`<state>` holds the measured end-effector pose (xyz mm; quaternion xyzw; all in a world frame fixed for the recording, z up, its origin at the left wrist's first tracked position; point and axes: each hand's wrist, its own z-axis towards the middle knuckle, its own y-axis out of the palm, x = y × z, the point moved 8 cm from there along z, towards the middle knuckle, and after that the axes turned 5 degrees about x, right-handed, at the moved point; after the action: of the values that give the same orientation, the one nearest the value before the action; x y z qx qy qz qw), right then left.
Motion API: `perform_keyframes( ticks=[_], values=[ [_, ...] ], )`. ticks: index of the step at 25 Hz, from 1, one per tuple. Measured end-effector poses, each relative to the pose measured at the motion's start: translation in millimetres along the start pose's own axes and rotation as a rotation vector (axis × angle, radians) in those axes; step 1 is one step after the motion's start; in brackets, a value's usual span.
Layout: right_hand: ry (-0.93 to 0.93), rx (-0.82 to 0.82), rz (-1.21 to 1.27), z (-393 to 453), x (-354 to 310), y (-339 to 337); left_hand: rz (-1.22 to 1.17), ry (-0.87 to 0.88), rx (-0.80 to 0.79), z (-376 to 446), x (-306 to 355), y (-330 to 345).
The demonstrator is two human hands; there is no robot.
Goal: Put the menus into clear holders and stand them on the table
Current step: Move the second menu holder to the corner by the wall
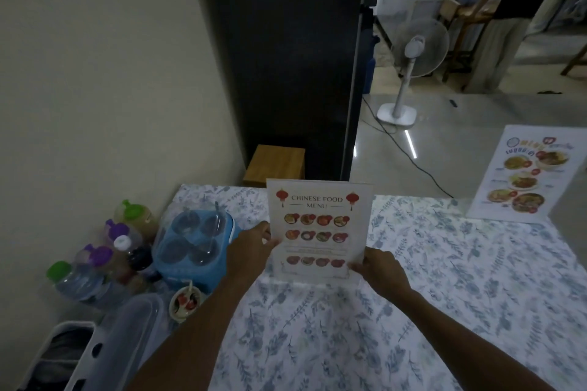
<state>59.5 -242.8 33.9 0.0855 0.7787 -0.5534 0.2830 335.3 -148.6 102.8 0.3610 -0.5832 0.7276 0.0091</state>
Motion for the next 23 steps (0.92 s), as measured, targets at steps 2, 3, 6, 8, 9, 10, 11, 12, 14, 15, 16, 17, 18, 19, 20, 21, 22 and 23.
perform_keyframes(
  ticks=[2,3,6,8,9,10,11,12,14,15,16,17,18,19,20,21,22,23],
  values=[
    [0.023,0.030,0.003,9.5,-8.9,-15.4,-0.032,0.040,-0.012,23.6,8.9,-3.2],
    [0.032,0.053,-0.001,15.0,-14.9,-22.4,-0.056,0.060,-0.013,36.1,12.0,-5.6],
    [0.055,0.134,-0.049,34.9,-41.5,-39.2,-0.094,0.129,-0.009,78.7,14.8,-20.4],
    [0.068,0.168,-0.081,52.4,-65.2,-44.2,-0.119,0.148,-0.027,107.9,5.1,-33.4],
    [0.066,0.187,-0.089,62.6,-76.4,-45.5,-0.152,0.154,-0.044,121.5,-0.9,-39.8],
    [0.056,0.200,-0.096,74.8,-92.0,-42.5,-0.192,0.157,-0.059,136.5,-11.4,-48.1],
    [0.041,0.207,-0.097,88.1,-107.5,-35.5,-0.212,0.168,-0.063,151.5,-22.8,-57.7],
    [0.019,0.203,-0.090,101.0,-124.2,-26.6,-0.199,0.185,-0.060,165.6,-34.0,-68.1],
    [-0.011,0.198,-0.061,126.7,-157.0,-5.8,-0.117,0.186,-0.042,191.6,-60.8,-87.3],
    [-0.022,0.199,-0.045,140.2,-173.8,5.9,-0.071,0.170,-0.026,203.5,-77.2,-96.4],
    [-0.032,0.195,-0.023,152.3,-192.0,17.7,-0.029,0.147,-0.013,213.9,-95.9,-103.5],
    [-0.047,0.190,0.003,162.7,-209.3,29.1,0.002,0.113,-0.005,221.5,-114.1,-109.4],
    [-0.052,0.182,0.029,172.1,-223.9,41.8,0.032,0.079,-0.003,228.3,-132.8,-112.3],
    [-0.057,0.173,0.053,182.9,-236.9,57.9,0.064,0.049,-0.008,236.2,-153.5,-114.3],
    [-0.060,0.152,0.071,193.3,-248.3,74.2,0.082,0.025,-0.011,244.1,-172.4,-115.4],
    [-0.068,0.123,0.085,203.2,-258.4,90.8,0.091,-0.003,-0.014,251.4,-190.4,-116.6],
    [-0.073,0.094,0.095,213.3,-266.9,106.1,0.097,-0.029,-0.024,258.4,-206.5,-118.0],
    [-0.077,0.075,0.106,223.3,-274.5,119.7,0.098,-0.048,-0.033,265.1,-220.0,-120.0]
  ],
)
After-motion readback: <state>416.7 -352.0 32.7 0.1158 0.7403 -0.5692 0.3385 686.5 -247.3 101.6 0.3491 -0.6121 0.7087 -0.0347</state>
